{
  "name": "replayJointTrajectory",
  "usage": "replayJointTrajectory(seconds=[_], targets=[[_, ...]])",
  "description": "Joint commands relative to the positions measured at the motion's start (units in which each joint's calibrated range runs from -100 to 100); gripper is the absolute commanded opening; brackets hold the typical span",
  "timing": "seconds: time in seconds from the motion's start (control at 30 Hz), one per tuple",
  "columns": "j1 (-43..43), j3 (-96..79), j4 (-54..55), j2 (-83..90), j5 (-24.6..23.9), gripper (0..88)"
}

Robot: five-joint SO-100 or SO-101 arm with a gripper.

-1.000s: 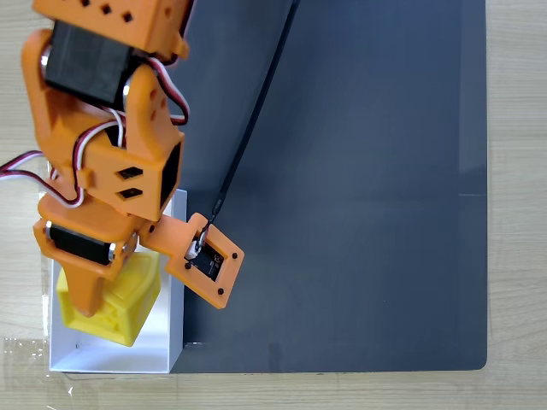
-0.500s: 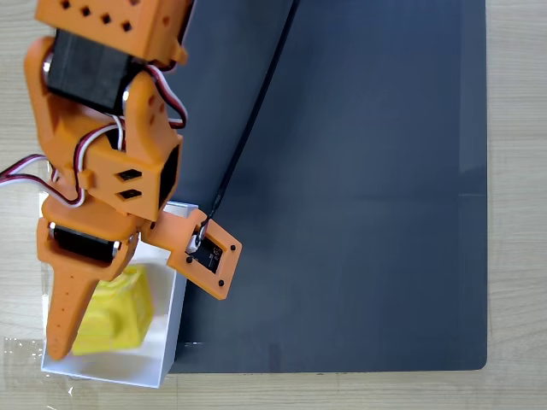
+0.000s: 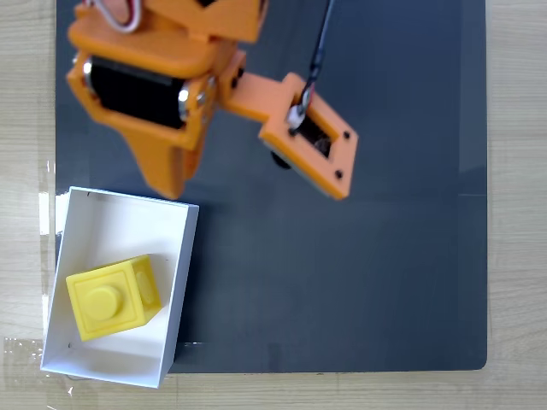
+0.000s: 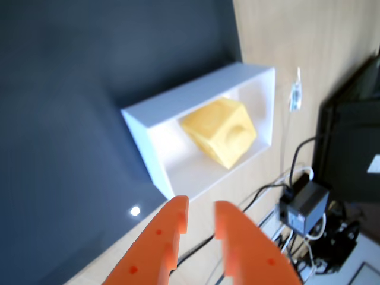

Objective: Grasp a yellow block and put it in the box

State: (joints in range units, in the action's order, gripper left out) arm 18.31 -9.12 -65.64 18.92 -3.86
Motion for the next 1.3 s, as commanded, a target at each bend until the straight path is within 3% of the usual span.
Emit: replayJointTrajectory(seconds=[0.0,0.27,0.47,1.27], targets=[[-5.4,-11.9,-4.9,18.0,0.1,2.7],[-16.5,-59.7,4.4,57.3,5.4,1.1],[-16.1,-82.6,-2.4,81.1,8.0,1.4],[-16.2,-83.5,-5.1,80.1,8.2,1.2]])
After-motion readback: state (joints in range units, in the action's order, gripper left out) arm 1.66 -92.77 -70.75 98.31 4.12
